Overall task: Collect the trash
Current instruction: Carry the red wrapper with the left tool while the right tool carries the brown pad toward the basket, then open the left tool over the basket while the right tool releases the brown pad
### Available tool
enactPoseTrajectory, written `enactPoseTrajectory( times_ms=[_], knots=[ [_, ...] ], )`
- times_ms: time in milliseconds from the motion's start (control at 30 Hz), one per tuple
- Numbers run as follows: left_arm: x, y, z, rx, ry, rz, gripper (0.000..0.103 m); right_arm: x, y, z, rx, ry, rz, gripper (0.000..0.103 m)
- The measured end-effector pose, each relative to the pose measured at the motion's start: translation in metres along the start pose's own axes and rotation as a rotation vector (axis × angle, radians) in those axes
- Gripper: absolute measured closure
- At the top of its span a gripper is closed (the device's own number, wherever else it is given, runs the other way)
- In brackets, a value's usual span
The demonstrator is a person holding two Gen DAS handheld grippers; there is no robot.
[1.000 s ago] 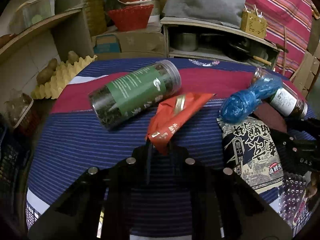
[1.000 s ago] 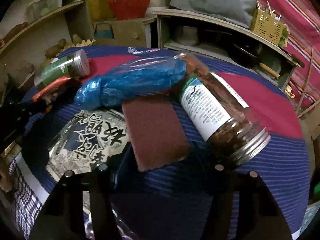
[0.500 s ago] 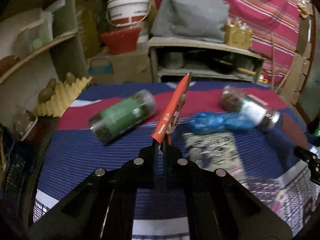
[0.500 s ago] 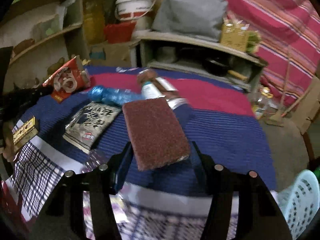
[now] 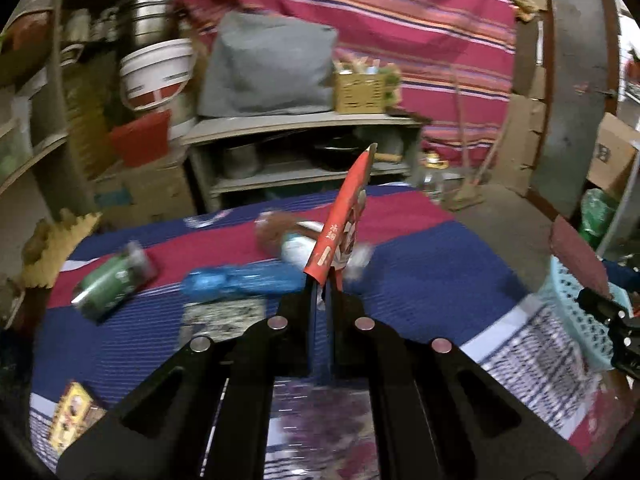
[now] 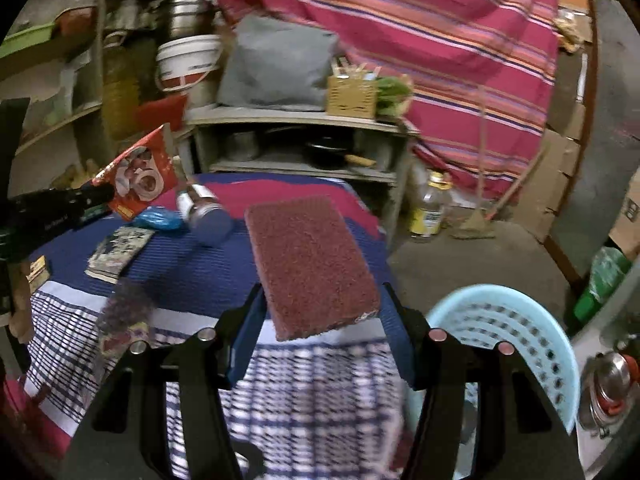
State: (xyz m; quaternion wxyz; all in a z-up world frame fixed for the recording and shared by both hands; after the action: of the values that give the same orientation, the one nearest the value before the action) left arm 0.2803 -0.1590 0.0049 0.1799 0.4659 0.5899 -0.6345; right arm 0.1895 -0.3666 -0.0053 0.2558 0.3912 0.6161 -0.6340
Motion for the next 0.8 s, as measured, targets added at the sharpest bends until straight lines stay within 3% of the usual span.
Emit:
enactPoseTrajectory(
  times_ms=[133,500,800],
  knots=[
    [-0.005,0.004,0.046,0.071,0.007,0.009,0.101,0.005,-0.019,0.04,0.046,0.063,0.039,0.046],
    [-0.006,0.006,0.172,0.222,0.09,0.019,0.101,0.032,-0.044,0.144,0.185,0.194,0.032,0.046],
    [0.007,0.004,0.275,0.303,0.24,0.02,0.101,0.054,-0.047,0.196,0.231,0.266,0.005,0.046]
  ],
)
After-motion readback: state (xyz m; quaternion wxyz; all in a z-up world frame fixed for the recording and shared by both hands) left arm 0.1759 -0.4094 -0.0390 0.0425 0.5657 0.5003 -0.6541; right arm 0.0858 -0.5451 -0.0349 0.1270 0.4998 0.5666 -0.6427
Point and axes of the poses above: each gripper's, at about its wrist camera, not at the fingertips, and y roughly the way its jaws point, z to its right, x to its underside, the point moved 8 cm from there along y, roughly the way its jaws point, and after that the axes turned 7 degrees about y, right-handed, at the moved point
